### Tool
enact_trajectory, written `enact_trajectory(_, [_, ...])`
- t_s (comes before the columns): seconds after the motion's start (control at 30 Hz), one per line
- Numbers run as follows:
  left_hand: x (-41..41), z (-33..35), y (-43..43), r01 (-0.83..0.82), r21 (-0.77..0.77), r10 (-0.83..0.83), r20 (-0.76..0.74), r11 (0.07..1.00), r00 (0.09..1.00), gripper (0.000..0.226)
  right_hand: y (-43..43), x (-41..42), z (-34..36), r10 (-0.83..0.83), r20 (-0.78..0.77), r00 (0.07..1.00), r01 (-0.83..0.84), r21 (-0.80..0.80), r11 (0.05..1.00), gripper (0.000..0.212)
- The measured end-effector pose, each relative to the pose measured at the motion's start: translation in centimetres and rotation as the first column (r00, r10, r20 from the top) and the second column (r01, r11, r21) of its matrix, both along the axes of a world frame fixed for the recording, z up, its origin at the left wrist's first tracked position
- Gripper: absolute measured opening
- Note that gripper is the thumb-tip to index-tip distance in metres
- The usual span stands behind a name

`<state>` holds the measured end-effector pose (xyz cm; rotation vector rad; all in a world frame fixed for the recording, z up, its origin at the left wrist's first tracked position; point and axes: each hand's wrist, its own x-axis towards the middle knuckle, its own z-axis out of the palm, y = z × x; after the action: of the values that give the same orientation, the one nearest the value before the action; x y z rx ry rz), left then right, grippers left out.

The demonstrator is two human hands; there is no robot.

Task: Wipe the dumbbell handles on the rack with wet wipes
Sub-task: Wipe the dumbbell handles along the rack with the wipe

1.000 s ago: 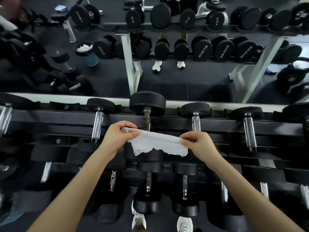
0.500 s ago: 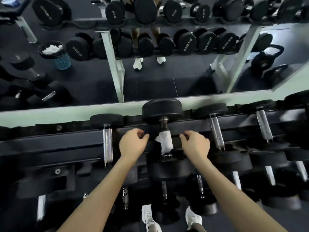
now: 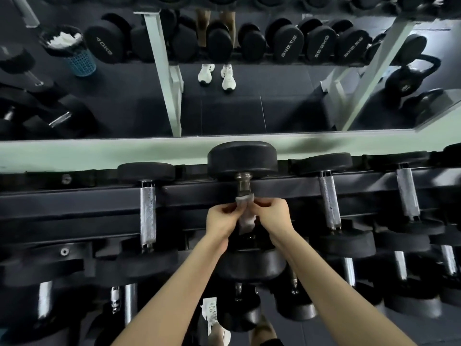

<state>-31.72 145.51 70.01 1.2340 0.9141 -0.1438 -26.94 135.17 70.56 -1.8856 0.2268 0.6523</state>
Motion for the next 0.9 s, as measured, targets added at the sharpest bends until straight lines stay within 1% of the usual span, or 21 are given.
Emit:
enact_trajectory(0.07, [1.0, 0.2, -0.1, -0.072, 0.010, 0.072, 0.012, 0.997, 0.997, 0.010, 0.7, 0.8, 0.1, -0.061, 0.004, 0.998, 0.061, 0.093, 0.994, 0.008])
enact_trajectory(0.13, [2.3, 0.6, 0.2, -0.113, 0.050, 0.112, 0.030, 0.992, 0.993, 0.014, 1.5, 1.9, 0.3, -0.137, 0.003, 0.991, 0.134, 0.163, 0.977, 0.009])
enact_trajectory(0.17, [2.6, 0.6, 0.3, -0.110, 0.065, 0.108, 0.042, 0.992, 0.993, 0.013, 1.6, 2.1, 0.3, -0.161, -0.011, 0.987, 0.161, 0.181, 0.970, 0.008])
enact_trajectory(0.23, [2.4, 0.5, 0.4, -0.067, 0.075, 0.062, 0.067, 0.995, 0.996, 0.009, 1.1, 1.7, 0.1, -0.161, -0.054, 0.986, 0.168, 0.180, 0.969, 0.007])
enact_trajectory(0.3, [1.7, 0.1, 0.3, -0.037, 0.069, 0.031, 0.086, 0.997, 0.996, 0.016, 0.5, 0.8, -0.3, -0.132, -0.079, 0.988, 0.143, 0.165, 0.976, 0.012])
enact_trajectory(0.33, [1.6, 0.1, 0.1, -0.050, 0.074, 0.043, 0.086, 0.996, 0.995, 0.017, 0.5, 0.8, -0.4, -0.142, -0.087, 0.986, 0.155, 0.168, 0.974, 0.013])
enact_trajectory(0.4, [2.6, 0.2, -0.1, -0.154, 0.058, 0.151, 0.055, 0.986, 0.987, 0.016, 1.4, 1.6, -0.4, -0.226, -0.107, 0.968, 0.243, 0.182, 0.953, 0.010])
enact_trajectory(0.47, [3.7, 0.6, -0.3, -0.255, -0.009, 0.255, 0.026, 0.967, 0.967, 0.014, 2.3, 2.5, -0.2, -0.302, -0.138, 0.943, 0.327, 0.228, 0.917, 0.008])
enact_trajectory(0.57, [3.6, 0.4, -0.6, -0.228, 0.041, 0.228, 0.002, 0.973, 0.974, 0.011, 2.3, 2.1, -0.2, -0.289, -0.138, 0.947, 0.316, 0.262, 0.912, 0.005])
enact_trajectory(0.63, [3.4, 0.1, -0.7, -0.232, 0.082, 0.232, 0.007, 0.969, 0.973, 0.007, 2.3, 1.6, -0.4, -0.297, -0.118, 0.948, 0.317, 0.243, 0.917, 0.011])
enact_trajectory(0.7, [3.9, 0.4, -0.8, -0.280, 0.135, 0.282, 0.002, 0.951, 0.959, 0.017, 2.7, 1.6, -0.6, -0.301, -0.089, 0.949, 0.313, 0.206, 0.927, 0.012])
enact_trajectory(0.73, [4.2, 0.6, -1.0, -0.338, 0.102, 0.340, 0.002, 0.935, 0.940, 0.022, 3.1, 1.8, -0.6, -0.304, -0.079, 0.949, 0.314, 0.189, 0.930, 0.013])
enact_trajectory(0.77, [4.4, 0.8, -1.2, -0.383, 0.041, 0.382, 0.013, 0.923, 0.924, 0.025, 3.4, 1.9, -0.5, -0.328, -0.106, 0.939, 0.344, 0.198, 0.918, 0.016])
enact_trajectory(0.8, [4.5, 1.0, -1.3, -0.401, -0.003, 0.401, 0.028, 0.916, 0.916, 0.023, 3.5, 2.0, -0.4, -0.364, -0.151, 0.919, 0.392, 0.245, 0.887, 0.020])
enact_trajectory(0.83, [4.4, 1.1, -1.2, -0.367, 0.008, 0.366, 0.036, 0.930, 0.930, 0.018, 3.6, 2.1, -0.2, -0.395, -0.207, 0.895, 0.443, 0.297, 0.846, 0.021])
enact_trajectory(0.87, [4.3, 1.0, -0.9, -0.298, 0.037, 0.297, 0.042, 0.954, 0.954, 0.012, 3.4, 2.3, -0.2, -0.398, -0.240, 0.885, 0.460, 0.332, 0.823, 0.018])
enact_trajectory(0.9, [4.2, 0.8, -0.4, -0.225, 0.059, 0.222, 0.041, 0.973, 0.974, 0.011, 3.1, 2.6, -0.4, -0.360, -0.233, 0.903, 0.422, 0.330, 0.844, 0.011])
